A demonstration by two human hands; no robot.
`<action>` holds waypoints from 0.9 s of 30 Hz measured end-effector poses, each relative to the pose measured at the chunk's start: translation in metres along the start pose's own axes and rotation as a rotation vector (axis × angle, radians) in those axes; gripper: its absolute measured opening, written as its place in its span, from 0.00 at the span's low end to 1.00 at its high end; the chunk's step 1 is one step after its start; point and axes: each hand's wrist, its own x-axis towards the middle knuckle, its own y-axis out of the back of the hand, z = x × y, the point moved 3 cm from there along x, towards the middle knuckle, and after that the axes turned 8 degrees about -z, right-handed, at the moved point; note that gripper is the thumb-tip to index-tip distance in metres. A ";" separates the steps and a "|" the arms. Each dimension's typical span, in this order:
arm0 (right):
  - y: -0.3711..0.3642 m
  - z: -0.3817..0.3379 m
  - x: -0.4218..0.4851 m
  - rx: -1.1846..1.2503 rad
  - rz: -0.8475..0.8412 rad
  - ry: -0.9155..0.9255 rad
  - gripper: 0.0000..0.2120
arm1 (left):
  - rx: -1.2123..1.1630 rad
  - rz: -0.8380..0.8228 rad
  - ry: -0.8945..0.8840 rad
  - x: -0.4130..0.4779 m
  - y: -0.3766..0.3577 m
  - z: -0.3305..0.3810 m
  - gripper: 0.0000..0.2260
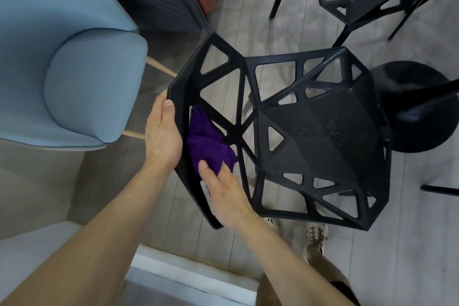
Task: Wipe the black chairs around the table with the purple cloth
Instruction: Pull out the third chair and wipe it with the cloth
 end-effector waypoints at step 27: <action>0.018 0.033 -0.058 -0.249 0.007 0.316 0.11 | -0.252 0.147 -0.038 -0.004 0.003 0.001 0.10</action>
